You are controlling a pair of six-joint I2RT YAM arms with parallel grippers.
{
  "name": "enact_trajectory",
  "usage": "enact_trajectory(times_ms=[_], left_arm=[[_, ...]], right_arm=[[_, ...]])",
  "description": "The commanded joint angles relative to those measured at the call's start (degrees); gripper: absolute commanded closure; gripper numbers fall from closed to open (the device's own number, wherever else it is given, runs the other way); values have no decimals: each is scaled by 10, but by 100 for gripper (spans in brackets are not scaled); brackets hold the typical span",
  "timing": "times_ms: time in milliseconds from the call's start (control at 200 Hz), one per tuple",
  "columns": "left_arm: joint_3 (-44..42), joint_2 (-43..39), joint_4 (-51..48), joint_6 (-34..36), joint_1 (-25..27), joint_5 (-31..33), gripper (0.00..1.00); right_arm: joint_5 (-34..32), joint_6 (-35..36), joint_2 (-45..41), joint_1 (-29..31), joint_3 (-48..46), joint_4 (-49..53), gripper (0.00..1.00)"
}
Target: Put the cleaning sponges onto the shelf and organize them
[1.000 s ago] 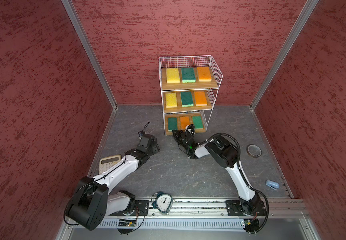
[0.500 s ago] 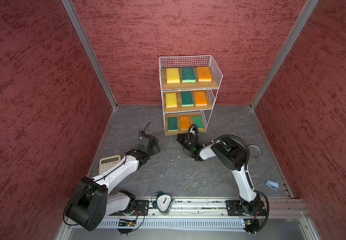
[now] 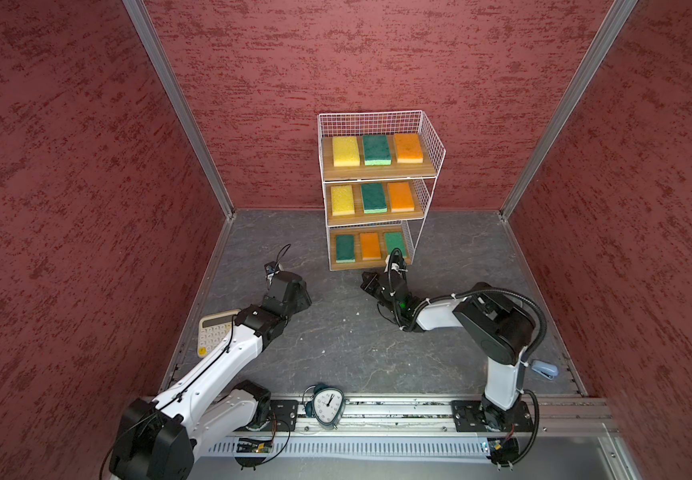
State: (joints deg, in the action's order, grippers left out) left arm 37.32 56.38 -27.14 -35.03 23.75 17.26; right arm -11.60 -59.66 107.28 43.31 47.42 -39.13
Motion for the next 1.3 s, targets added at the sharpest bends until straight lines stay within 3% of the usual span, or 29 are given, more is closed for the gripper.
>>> enact_trajectory(times_ms=[0, 185, 301, 451, 536, 551, 561, 666, 746, 802, 1027, 1042, 1057, 1067, 1292], left_arm=[[12, -20, -38, 17, -4, 16, 30], [13, -32, -45, 36, -11, 17, 28], [15, -37, -45, 48, -17, 11, 27], [19, -34, -22, 71, -32, -46, 26], [29, -25, -23, 79, -35, -55, 19], [31, -25, -23, 81, -35, -56, 4], [33, -24, -23, 82, -35, -57, 1], [46, -21, -11, 97, -37, -83, 0], [53, -20, -3, 96, -39, -83, 1], [57, -19, -2, 94, -41, -81, 1], [69, -7, -3, 100, -55, -69, 1], [69, -6, -3, 101, -56, -68, 1], [70, -5, -3, 102, -57, -67, 1], [70, -4, -2, 103, -58, -66, 1], [66, -17, 12, 115, -74, -43, 1]], right_arm=[[-32, 41, -57, 3, -30, 40, 100], [-60, 76, -147, 3, -65, 130, 99], [-73, 105, -204, 3, -84, 180, 93], [-73, 163, -270, -1, -78, 253, 86], [-81, 184, -294, -9, -65, 302, 79], [-82, 189, -300, -12, -64, 309, 78], [-83, 192, -303, -13, -64, 312, 78], [-59, 213, -347, -54, -84, 314, 74], [-16, 209, -374, -109, -99, 316, 66], [-3, 210, -391, -143, -104, 331, 55], [5, 278, -439, -226, -87, 392, 21], [5, 282, -440, -231, -84, 396, 18], [7, 287, -441, -236, -82, 400, 5], [8, 291, -441, -240, -79, 403, 2], [-16, 357, -427, -308, -20, 479, 1]])
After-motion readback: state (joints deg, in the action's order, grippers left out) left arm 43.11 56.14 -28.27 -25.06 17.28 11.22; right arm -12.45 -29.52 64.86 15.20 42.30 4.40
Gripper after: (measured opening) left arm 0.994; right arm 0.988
